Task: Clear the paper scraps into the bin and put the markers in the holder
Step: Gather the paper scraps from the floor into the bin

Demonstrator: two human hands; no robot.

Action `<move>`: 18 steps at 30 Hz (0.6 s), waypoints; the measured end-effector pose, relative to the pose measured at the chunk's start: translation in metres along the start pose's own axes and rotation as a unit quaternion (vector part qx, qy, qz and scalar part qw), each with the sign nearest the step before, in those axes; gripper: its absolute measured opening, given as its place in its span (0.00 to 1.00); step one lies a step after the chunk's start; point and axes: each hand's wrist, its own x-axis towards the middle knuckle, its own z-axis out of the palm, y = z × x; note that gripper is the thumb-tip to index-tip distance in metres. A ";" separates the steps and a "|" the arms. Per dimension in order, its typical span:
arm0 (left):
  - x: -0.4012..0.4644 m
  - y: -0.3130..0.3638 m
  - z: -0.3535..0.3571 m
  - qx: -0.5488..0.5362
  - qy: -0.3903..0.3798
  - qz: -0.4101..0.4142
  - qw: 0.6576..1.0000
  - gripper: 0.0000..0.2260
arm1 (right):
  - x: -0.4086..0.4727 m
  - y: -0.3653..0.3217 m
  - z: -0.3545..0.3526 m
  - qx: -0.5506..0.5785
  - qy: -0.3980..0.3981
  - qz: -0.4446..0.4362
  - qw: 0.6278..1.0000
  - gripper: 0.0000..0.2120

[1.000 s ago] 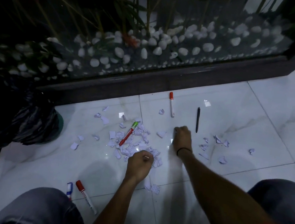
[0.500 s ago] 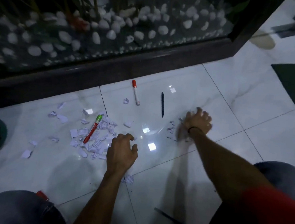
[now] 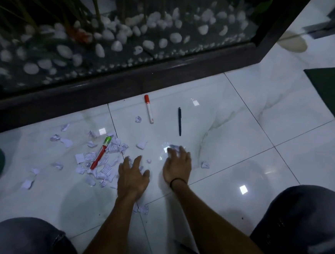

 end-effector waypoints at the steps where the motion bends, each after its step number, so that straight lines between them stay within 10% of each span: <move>1: 0.000 0.000 0.004 -0.003 -0.011 0.021 1.000 0.28 | -0.007 -0.005 0.007 0.013 -0.004 -0.029 0.999 0.20; 6: -0.003 0.001 0.001 -0.014 -0.016 0.082 0.996 0.27 | -0.017 -0.005 -0.001 0.014 0.038 -0.106 0.994 0.21; 12: -0.001 0.000 -0.017 -0.049 0.056 0.013 0.997 0.27 | -0.003 0.053 -0.028 0.059 0.095 0.206 0.972 0.30; 18: -0.016 0.002 -0.004 -0.037 0.021 0.014 0.999 0.24 | -0.045 0.012 0.025 0.064 -0.009 0.010 0.998 0.29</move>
